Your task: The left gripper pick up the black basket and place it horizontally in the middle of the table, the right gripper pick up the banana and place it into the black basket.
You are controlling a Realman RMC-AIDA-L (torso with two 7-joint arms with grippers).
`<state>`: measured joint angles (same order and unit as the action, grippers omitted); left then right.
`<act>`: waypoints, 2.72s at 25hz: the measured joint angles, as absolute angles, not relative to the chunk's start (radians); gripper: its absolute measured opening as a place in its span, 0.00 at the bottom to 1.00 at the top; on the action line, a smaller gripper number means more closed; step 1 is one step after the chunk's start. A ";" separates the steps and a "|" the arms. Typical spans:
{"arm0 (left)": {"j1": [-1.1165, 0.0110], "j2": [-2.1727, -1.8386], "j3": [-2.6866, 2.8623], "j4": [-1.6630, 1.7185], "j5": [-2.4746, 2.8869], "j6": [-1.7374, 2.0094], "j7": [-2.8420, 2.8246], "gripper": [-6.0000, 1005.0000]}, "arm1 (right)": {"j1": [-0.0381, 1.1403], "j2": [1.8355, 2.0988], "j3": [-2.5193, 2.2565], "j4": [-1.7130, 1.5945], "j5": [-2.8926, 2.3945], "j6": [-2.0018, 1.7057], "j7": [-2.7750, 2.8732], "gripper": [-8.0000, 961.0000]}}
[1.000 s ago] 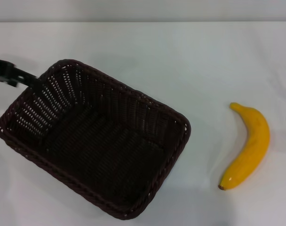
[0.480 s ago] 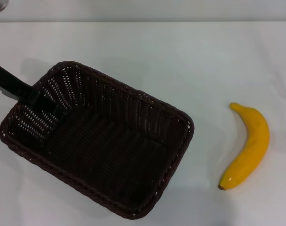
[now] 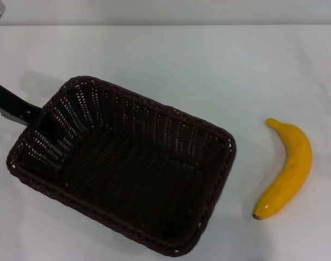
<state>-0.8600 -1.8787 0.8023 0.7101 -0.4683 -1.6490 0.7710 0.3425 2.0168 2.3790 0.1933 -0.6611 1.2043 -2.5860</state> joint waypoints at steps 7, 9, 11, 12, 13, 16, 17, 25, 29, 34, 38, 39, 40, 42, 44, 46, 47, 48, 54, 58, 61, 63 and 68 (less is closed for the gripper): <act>-0.835 -1.862 0.789 0.713 -0.527 -1.678 0.766 0.15 | 0.340 2.017 2.379 0.193 -0.662 1.208 -2.573 0.91; -0.826 -1.853 0.754 0.713 -0.542 -1.685 0.768 0.14 | 0.340 2.017 2.379 0.193 -0.664 1.208 -2.573 0.91; -0.813 -1.846 0.702 0.711 -0.557 -1.695 0.770 0.14 | 0.340 2.017 2.379 0.193 -0.665 1.208 -2.573 0.91; -0.806 -1.844 0.682 0.711 -0.566 -1.701 0.771 0.13 | 0.340 2.017 2.379 0.193 -0.665 1.208 -2.573 0.91; -0.797 -1.842 0.653 0.710 -0.578 -1.707 0.769 0.13 | 0.339 2.017 2.379 0.193 -0.664 1.207 -2.573 0.91; -0.770 -1.840 0.573 0.710 -0.616 -1.714 0.750 0.13 | 0.340 2.017 2.379 0.193 -0.662 1.205 -2.573 0.91; -0.757 -1.839 0.543 0.710 -0.629 -1.709 0.732 0.13 | 0.342 2.017 2.379 0.193 -0.661 1.205 -2.572 0.91; -0.690 -1.839 0.469 0.705 -0.653 -1.597 0.584 0.14 | 0.351 2.014 2.379 0.195 -0.661 1.204 -2.572 0.91; -0.699 -1.839 0.477 0.665 -0.648 -1.560 0.562 0.14 | 0.355 2.013 2.379 0.196 -0.660 1.202 -2.574 0.91; -0.736 -1.844 0.498 0.635 -0.634 -1.546 0.552 0.15 | 0.361 2.013 2.379 0.197 -0.660 1.198 -2.575 0.91; -0.764 -1.846 0.547 0.608 -0.626 -1.520 0.532 0.15 | 0.363 2.013 2.379 0.198 -0.660 1.189 -2.574 0.91; -0.773 -1.848 0.552 0.597 -0.623 -1.511 0.531 0.15 | 0.363 2.013 2.379 0.199 -0.661 1.186 -2.574 0.91; -0.779 -1.849 0.553 0.589 -0.620 -1.505 0.531 0.15 | 0.364 2.013 2.379 0.199 -0.661 1.185 -2.574 0.91; -0.791 -1.852 0.554 0.575 -0.613 -1.496 0.529 0.15 | 0.364 2.013 2.379 0.200 -0.661 1.182 -2.573 0.91; -0.800 -1.856 0.554 0.568 -0.606 -1.487 0.519 0.15 | 0.365 2.013 2.379 0.201 -0.661 1.181 -2.573 0.91; -0.804 -1.861 0.554 0.566 -0.602 -1.481 0.509 0.16 | 0.367 2.013 2.379 0.202 -0.661 1.181 -2.572 0.91; -0.805 -1.863 0.555 0.566 -0.599 -1.481 0.507 0.16 | 0.367 2.013 2.380 0.202 -0.661 1.181 -2.572 0.91; -0.807 -1.866 0.557 0.565 -0.595 -1.481 0.506 0.16 | 0.368 2.013 2.381 0.202 -0.661 1.180 -2.573 0.91; -0.811 -1.868 0.579 0.565 -0.591 -1.481 0.498 0.36 | 0.375 2.012 2.383 0.202 -0.661 1.178 -2.577 0.91; -0.807 -1.868 0.580 0.569 -0.594 -1.481 0.499 0.50 | 0.378 2.012 2.384 0.202 -0.661 1.178 -2.579 0.91; -0.798 -1.865 0.579 0.573 -0.595 -1.493 0.515 0.57 | 0.378 2.011 2.385 0.202 -0.661 1.178 -2.579 0.91; -0.785 -1.863 0.575 0.577 -0.596 -1.505 0.547 0.58 | 0.379 2.010 2.385 0.202 -0.661 1.178 -2.580 0.91; -0.663 -1.867 0.565 0.624 -0.758 -1.504 0.712 0.59 | 0.385 2.010 2.386 0.203 -0.660 1.175 -2.570 0.91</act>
